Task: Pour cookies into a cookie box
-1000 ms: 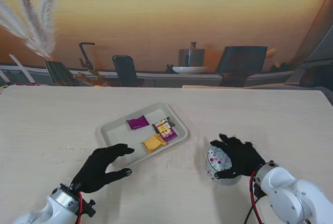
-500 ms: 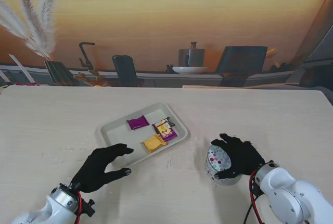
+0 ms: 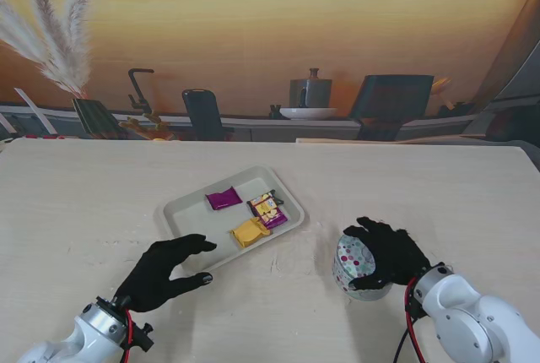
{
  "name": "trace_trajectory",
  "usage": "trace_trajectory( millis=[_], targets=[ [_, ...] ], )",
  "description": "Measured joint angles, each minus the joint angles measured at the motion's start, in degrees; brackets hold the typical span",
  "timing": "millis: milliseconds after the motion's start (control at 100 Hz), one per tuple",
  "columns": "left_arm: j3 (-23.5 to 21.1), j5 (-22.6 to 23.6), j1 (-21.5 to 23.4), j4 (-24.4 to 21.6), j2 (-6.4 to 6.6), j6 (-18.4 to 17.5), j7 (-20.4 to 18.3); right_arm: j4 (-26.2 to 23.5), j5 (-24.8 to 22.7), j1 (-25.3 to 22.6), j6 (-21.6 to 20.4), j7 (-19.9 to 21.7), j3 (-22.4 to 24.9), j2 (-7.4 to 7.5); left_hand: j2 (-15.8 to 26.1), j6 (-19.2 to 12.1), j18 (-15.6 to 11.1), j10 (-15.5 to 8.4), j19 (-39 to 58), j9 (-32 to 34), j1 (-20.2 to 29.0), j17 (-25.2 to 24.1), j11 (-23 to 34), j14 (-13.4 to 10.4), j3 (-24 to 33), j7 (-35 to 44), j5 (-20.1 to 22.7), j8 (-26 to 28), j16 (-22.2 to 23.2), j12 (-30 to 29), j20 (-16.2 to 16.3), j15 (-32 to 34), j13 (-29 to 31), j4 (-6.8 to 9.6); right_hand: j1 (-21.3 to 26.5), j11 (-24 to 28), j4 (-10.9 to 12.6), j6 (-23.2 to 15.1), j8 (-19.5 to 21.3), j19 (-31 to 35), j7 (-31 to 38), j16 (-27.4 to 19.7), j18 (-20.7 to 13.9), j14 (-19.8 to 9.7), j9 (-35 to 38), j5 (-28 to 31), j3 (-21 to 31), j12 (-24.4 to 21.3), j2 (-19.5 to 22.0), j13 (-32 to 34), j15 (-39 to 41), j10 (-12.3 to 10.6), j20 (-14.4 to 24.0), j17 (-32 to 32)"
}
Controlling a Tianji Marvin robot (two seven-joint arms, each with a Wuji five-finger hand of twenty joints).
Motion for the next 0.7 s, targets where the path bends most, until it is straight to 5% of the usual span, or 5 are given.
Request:
trace_trajectory(
  millis=[700],
  targets=[
    [-0.08,0.02,-0.04,0.08,0.04,0.01,-0.03,-0.44,0.16,-1.42,-1.41,-3.93,1.17,-0.46,0.0,0.0,0.0,0.01,0.04,0.0,0.0,0.01,0.0,0.02,0.0,0.0,0.0,0.0,0.01,0.0,0.0,0.0,0.0,0.0,0.01,6.45,-0.01,1.58,0.0,-1.41,6.56,0.72,1.19,0.0,0.02,4.42,3.13,2.53,0.61,3.04,3.32,0.69,-0.03,0.51]
  ],
)
